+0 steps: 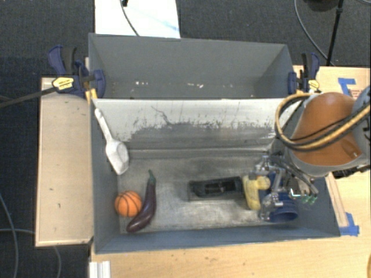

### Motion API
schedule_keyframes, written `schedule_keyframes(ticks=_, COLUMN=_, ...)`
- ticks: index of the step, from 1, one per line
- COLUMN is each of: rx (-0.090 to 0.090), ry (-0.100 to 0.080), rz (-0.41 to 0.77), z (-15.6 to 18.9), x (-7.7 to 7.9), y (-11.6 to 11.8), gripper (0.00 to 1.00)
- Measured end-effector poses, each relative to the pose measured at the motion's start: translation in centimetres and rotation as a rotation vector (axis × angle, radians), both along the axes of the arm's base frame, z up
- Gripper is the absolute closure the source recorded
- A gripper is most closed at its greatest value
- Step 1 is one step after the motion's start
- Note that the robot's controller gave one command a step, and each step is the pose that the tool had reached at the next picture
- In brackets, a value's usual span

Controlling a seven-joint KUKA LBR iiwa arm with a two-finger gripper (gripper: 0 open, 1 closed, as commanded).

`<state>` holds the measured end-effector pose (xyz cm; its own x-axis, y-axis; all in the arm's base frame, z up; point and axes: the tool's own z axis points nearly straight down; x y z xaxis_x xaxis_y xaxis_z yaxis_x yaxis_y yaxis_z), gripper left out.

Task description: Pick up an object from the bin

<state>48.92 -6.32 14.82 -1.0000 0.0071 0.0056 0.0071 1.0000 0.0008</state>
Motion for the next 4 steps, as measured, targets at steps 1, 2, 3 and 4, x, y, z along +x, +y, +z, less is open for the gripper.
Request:
schedule_keyframes(ticks=1, rx=-0.001, ry=-0.008, rz=0.002, z=0.4, x=0.2, y=0.0, gripper=0.0)
schedule_keyframes(ticks=2, rx=0.003, ry=-0.01, rz=-0.041, z=-5.7, x=3.1, y=-4.5, gripper=1.0)
schedule_keyframes(ticks=3, rx=0.003, ry=-0.01, rz=-0.04, z=-5.7, x=3.1, y=-4.5, gripper=1.0)
schedule_keyframes(ticks=4, rx=0.001, ry=-0.002, rz=-0.031, z=-1.9, x=3.5, y=-4.7, gripper=1.0)
